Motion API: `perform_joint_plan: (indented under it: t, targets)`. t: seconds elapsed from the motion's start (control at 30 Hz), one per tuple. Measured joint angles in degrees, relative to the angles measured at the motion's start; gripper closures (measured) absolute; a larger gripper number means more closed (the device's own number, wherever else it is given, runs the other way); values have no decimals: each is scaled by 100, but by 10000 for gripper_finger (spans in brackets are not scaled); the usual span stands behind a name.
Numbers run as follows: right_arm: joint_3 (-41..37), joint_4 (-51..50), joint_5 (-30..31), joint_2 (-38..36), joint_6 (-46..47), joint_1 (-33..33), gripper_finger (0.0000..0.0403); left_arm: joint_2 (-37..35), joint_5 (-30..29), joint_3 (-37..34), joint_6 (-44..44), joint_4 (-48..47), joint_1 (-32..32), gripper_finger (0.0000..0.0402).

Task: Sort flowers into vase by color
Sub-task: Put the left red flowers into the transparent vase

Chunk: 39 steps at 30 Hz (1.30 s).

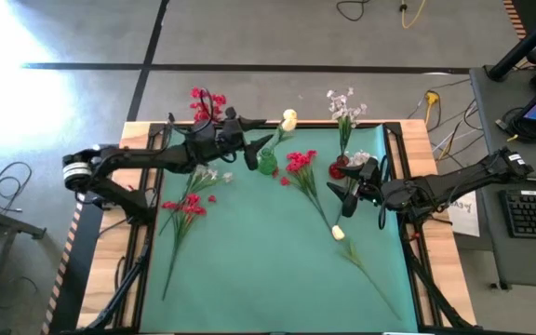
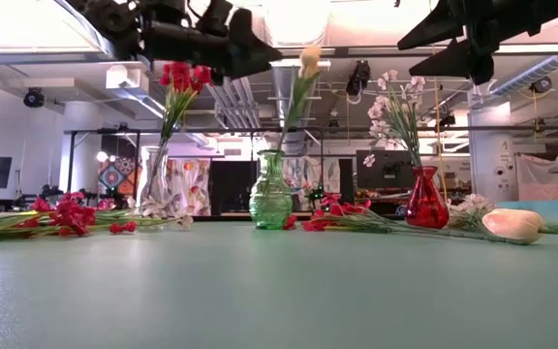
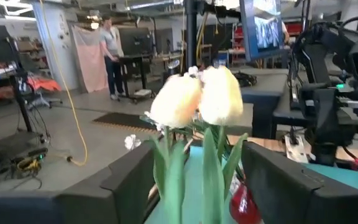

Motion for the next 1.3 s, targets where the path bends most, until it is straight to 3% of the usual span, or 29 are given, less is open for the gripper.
perform_joint_plan:
  t: [0.27, 0.5, 0.63, 0.93, 1.3]
  targets:
    - [12, -16, -234, 193, 383, -2, 102, -1055, 2, 0, -195, -1845, -343, 156]
    - [380, -133, -478, 813, 489, -1, 108, -1683, -92, 2, -235, -3192, -1328, 160]
    - [751, -618, -562, 1163, 709, 0, 108, -1915, -330, 2, -698, -4093, -1920, 160]
    - [1328, -1819, -617, 1813, 1496, 0, 110, -1930, -491, 2, -2822, -6239, -3026, 160]
    - [1343, -1780, -745, 2028, 1612, 0, 117, -1434, -648, 2, -6880, -9490, -3916, 160]
